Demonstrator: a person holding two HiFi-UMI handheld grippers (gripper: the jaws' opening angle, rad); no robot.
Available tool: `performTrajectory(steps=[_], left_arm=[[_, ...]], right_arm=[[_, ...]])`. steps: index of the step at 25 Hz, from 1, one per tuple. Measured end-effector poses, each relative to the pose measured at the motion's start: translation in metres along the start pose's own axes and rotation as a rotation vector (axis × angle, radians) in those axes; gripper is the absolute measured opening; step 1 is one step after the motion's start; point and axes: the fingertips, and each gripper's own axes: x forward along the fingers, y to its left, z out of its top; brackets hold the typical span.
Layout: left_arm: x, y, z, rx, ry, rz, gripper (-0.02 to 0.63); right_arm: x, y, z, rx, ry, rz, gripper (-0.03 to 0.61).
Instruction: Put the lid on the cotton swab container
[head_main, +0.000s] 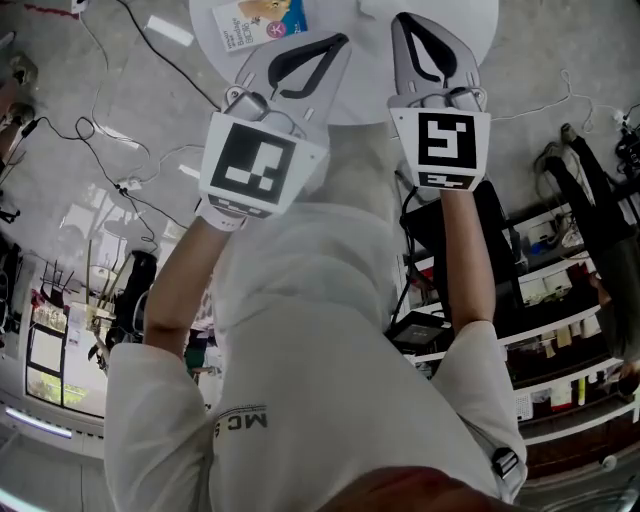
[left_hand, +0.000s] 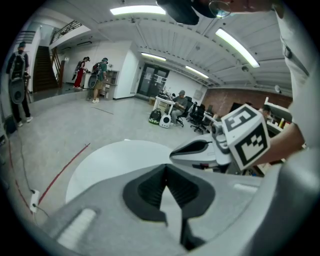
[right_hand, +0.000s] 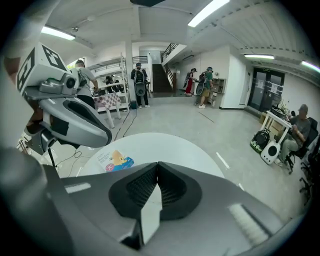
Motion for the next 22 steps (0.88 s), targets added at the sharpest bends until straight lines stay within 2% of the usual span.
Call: performTrajectory(steps=[13, 22], left_arm=[[0.01, 0.007, -0.017, -0.027, 0.016, 0.008, -0.001], [0.012, 0.008, -0.022, -0.036, 0.02, 0.003, -0.001]], right_arm=[[0.026, -0.007, -0.017, 0.027, 0.022, 0.005, -0.002], [0.033, -0.01, -0.021, -0.003, 0.027, -0.01, -0.005]])
